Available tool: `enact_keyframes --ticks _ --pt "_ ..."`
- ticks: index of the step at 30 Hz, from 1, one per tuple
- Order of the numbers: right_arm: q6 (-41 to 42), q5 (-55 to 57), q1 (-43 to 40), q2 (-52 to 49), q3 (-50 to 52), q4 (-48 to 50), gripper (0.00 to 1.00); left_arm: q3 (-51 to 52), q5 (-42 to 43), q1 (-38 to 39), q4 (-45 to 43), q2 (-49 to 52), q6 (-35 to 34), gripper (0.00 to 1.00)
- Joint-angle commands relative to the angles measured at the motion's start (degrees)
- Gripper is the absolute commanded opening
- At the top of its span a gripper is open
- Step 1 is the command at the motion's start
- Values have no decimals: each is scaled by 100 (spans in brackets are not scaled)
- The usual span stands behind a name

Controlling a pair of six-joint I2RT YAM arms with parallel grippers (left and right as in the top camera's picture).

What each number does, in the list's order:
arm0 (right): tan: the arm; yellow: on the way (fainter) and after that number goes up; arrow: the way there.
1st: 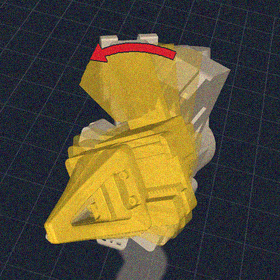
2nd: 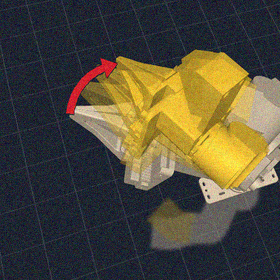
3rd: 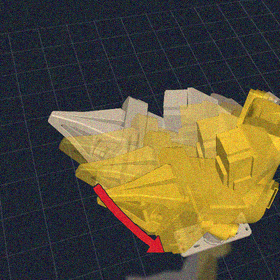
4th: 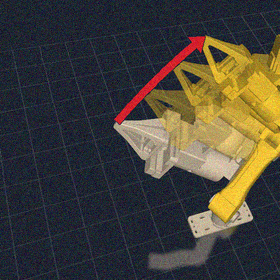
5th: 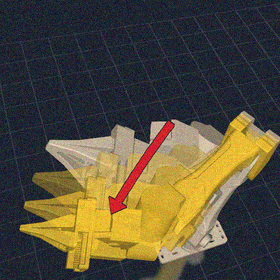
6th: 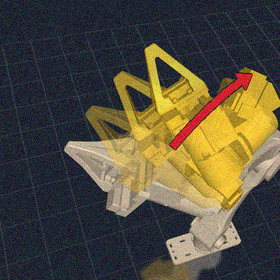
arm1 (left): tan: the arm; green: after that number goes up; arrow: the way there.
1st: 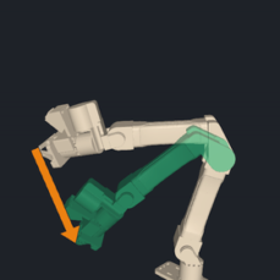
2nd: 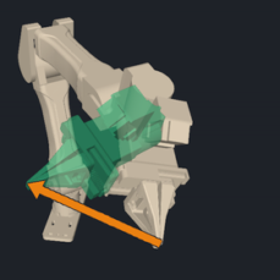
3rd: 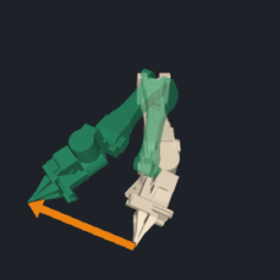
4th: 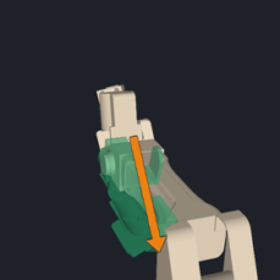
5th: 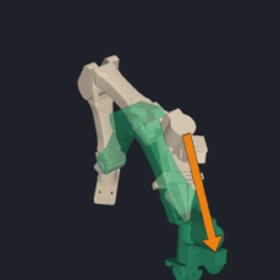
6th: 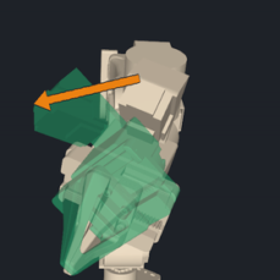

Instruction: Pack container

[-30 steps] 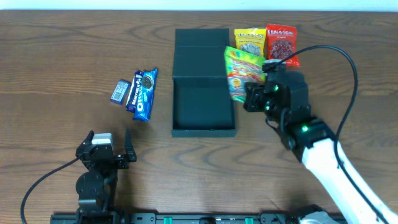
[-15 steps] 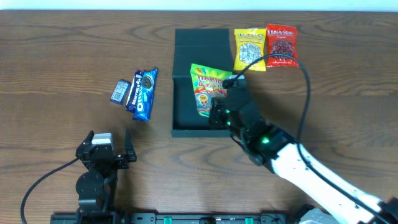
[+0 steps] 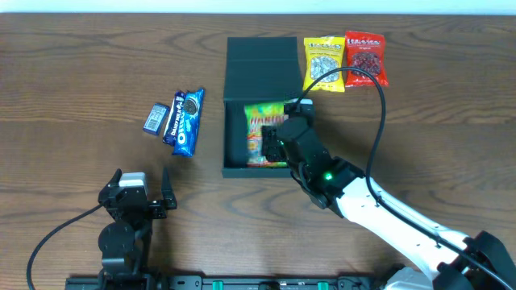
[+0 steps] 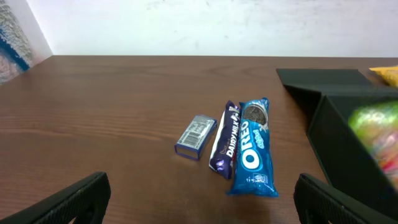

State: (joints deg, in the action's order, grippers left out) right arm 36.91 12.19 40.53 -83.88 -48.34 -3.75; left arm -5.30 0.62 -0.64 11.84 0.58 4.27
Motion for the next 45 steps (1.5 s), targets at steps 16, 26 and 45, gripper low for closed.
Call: enact_keyframes --ticks 16,26,45 --pt "-1279 566 31 1167 -197 -42 99 162 -107 -17 52 -37 -44 95" --pt "-981 61 42 2236 -197 -2302 99 162 -105 -17 52 -37 -44 95" --pt "-608 -170 37 5665 -197 -5438 99 162 505 -9 24 -37 -116 95"
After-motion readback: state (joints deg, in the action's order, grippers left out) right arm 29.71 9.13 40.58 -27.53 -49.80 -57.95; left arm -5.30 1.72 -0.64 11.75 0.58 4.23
